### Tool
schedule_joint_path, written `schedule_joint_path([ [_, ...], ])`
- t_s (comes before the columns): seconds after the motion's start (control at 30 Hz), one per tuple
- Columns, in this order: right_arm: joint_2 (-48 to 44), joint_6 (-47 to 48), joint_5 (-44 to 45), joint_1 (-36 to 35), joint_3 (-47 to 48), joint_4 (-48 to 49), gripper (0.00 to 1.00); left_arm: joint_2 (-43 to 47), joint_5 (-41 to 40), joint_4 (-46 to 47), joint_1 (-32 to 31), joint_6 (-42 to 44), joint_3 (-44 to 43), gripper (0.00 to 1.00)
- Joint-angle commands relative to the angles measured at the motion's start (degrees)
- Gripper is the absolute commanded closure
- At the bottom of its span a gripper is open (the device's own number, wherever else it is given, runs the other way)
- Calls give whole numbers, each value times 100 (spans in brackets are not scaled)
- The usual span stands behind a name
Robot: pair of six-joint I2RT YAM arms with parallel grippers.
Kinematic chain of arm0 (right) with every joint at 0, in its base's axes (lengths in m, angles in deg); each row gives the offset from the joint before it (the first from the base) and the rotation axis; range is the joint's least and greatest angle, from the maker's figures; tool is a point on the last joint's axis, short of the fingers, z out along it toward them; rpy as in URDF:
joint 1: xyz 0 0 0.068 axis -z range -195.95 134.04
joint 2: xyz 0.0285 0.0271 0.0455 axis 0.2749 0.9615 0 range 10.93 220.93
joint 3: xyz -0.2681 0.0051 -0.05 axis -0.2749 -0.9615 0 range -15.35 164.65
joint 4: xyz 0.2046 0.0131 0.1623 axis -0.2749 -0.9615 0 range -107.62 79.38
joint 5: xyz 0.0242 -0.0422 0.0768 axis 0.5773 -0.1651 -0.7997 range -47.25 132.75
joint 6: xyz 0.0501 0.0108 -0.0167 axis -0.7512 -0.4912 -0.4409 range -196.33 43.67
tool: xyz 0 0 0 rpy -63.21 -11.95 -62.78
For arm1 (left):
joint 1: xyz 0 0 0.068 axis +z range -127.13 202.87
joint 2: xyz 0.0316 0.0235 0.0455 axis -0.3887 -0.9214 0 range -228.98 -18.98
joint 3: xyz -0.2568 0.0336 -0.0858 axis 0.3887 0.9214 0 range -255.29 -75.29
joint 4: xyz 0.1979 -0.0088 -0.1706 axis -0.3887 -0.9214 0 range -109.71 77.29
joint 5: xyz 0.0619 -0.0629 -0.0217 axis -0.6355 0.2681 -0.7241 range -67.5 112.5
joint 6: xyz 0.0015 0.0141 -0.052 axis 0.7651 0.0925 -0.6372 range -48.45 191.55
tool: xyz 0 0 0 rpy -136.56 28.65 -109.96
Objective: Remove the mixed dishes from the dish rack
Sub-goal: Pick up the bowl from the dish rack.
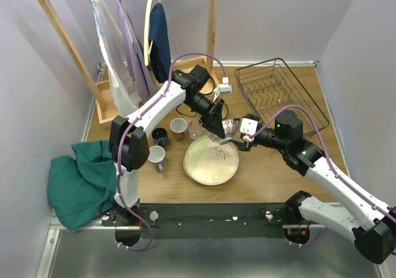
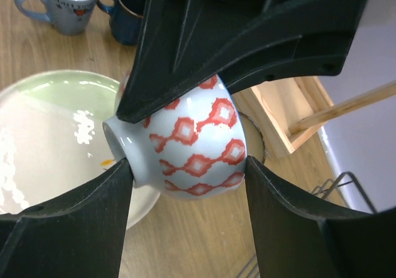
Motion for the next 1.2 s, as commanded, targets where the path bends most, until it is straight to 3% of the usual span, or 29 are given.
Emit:
schedule_joint_path([
  [0.0, -35, 64, -12, -34, 57, 419, 51, -116, 194, -380, -21, 259, -234, 97],
  [0.17, -167, 99, 277, -34, -75, 393, 43, -116, 177, -441, -4, 303, -278, 100],
  [0.27, -246, 161, 479, -34, -128, 297, 29, -81, 72, -459, -4, 312, -278, 100],
  [0.33, -299, 179, 585, -34, -137, 217, 25, -37, -16, -450, 49, 312, -278, 100],
  [0.37, -316, 170, 681, -34, -163, 147, 21, -19, -52, -442, 75, 303, -278, 100],
  [0.4, -334, 161, 734, -43, -180, 112, 0, 7, -69, -442, 102, 294, -269, 100],
  [0.73, -439, -216, 1464, -25, -225, -380, 0, 446, -912, 182, 295, -399, 179, 100],
  [1.17, 298, -3027, 4065, -34, 522, -749, 0, 886, -3257, 2395, 322, -2271, 451, 100],
])
